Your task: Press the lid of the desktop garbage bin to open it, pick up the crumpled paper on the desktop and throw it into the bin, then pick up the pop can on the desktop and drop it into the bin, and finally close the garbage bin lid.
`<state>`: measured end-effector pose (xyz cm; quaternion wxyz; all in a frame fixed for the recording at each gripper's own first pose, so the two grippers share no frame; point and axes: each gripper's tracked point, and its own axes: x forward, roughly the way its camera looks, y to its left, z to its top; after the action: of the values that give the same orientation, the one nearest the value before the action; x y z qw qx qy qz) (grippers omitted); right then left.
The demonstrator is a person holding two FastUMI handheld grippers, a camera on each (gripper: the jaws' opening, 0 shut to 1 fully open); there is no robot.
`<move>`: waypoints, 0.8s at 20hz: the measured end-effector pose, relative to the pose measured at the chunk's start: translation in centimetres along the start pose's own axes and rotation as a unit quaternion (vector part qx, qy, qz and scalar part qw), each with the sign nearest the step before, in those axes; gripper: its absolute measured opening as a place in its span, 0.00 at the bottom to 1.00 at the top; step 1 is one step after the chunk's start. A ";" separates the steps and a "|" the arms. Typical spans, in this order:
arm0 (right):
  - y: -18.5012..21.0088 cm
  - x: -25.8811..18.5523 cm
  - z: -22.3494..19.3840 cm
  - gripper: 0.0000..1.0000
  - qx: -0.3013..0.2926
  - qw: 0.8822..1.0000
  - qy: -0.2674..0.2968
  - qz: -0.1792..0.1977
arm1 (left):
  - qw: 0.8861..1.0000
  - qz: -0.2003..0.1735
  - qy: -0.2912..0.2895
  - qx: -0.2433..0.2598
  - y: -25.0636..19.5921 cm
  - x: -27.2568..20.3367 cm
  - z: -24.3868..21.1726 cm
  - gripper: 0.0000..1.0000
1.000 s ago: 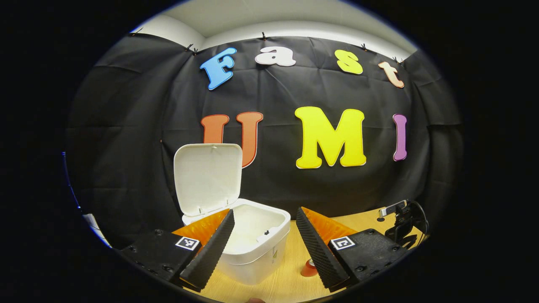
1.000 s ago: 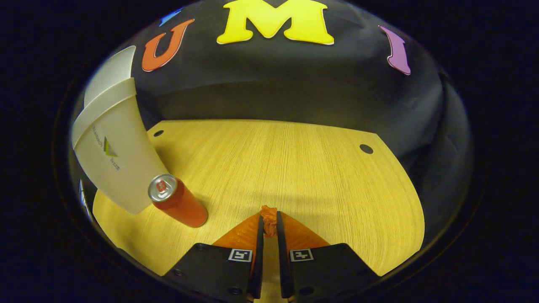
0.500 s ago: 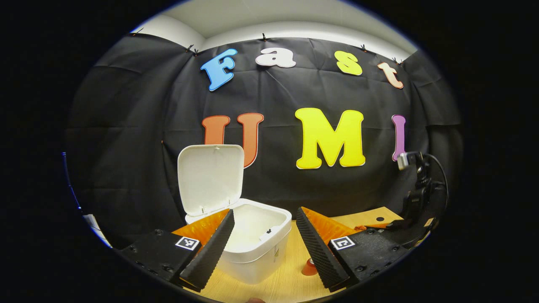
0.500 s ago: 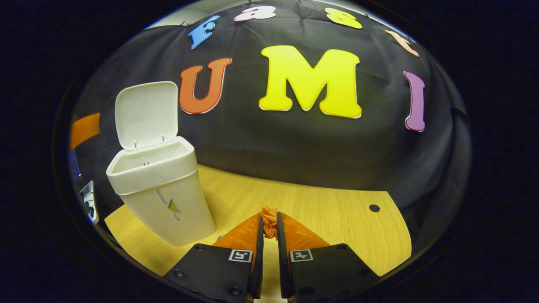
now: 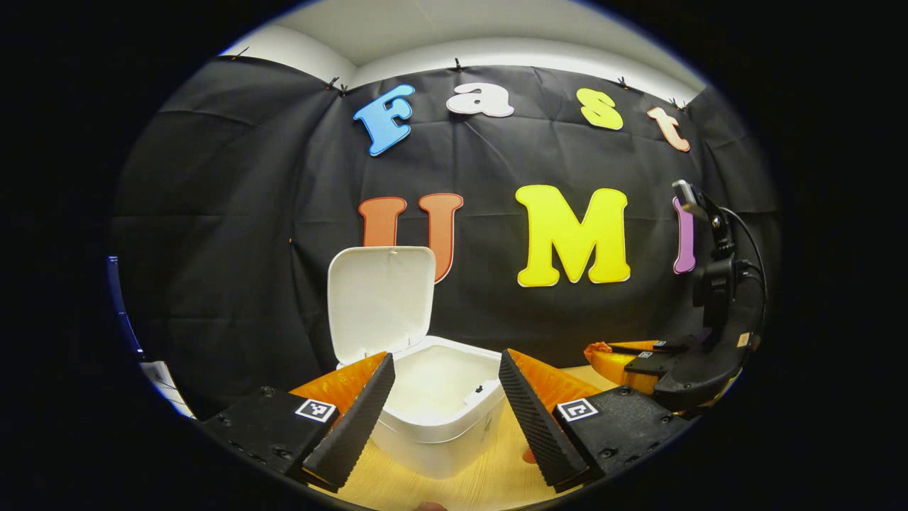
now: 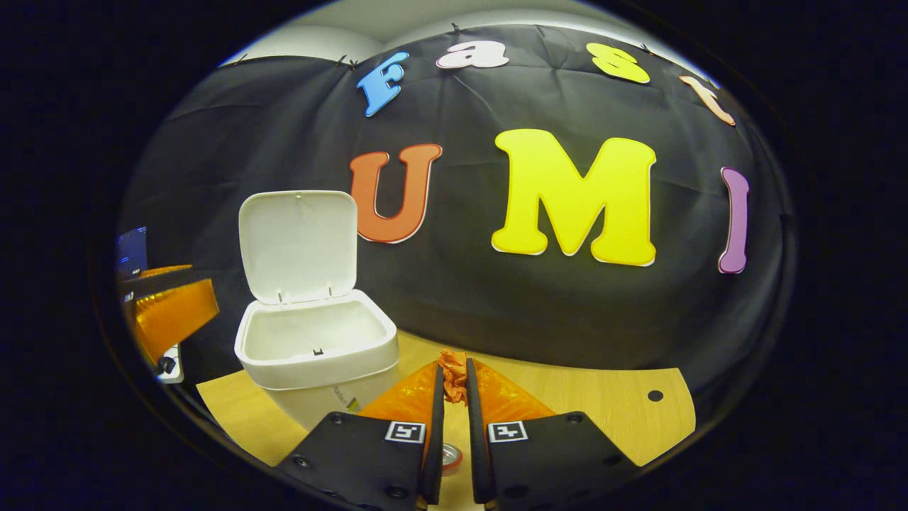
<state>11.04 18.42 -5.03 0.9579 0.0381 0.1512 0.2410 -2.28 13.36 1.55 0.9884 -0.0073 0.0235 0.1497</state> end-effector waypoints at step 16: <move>13.9 4.5 4.7 0.18 -0.030 0.988 -0.034 0.146 | 0.998 0.067 -0.004 0.002 6.5 -1.8 0.1 0.97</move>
<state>9.99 32.83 0.22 0.9178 0.0396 0.1039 0.3811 -5.86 19.00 1.72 0.9762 -0.0028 0.0207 0.2159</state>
